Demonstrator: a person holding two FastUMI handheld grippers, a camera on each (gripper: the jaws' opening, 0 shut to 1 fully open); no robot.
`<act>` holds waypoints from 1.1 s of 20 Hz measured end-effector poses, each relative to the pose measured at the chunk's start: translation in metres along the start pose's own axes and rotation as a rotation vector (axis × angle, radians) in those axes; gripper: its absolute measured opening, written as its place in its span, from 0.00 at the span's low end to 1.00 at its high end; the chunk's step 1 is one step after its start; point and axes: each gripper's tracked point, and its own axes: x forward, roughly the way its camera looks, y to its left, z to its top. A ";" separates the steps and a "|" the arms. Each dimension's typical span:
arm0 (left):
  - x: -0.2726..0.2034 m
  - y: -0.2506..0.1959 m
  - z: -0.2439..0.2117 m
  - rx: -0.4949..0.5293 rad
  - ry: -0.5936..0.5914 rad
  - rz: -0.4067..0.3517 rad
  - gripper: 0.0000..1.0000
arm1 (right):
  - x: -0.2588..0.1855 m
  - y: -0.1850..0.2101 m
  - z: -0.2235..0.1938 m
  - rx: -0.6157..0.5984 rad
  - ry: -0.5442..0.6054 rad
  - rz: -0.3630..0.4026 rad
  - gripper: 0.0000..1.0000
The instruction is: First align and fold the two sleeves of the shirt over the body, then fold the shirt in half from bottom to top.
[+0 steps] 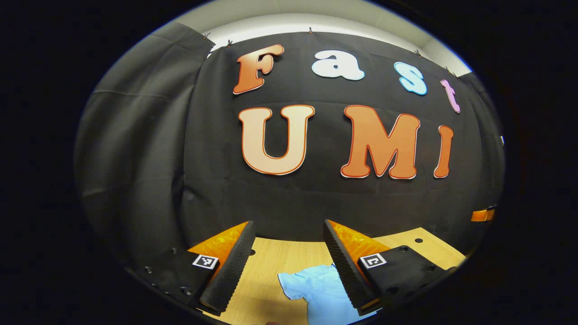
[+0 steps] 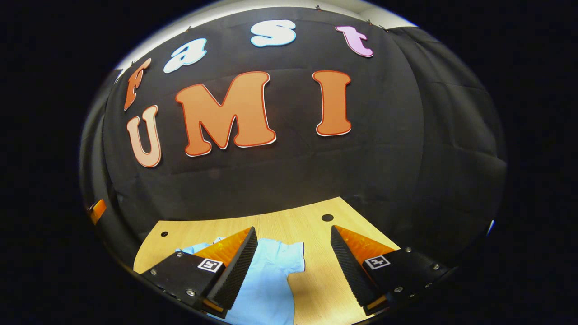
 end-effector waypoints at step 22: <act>0.042 0.047 -0.042 0.079 0.100 0.131 0.98 | 0.211 -0.020 -0.147 -0.238 0.720 -0.096 1.00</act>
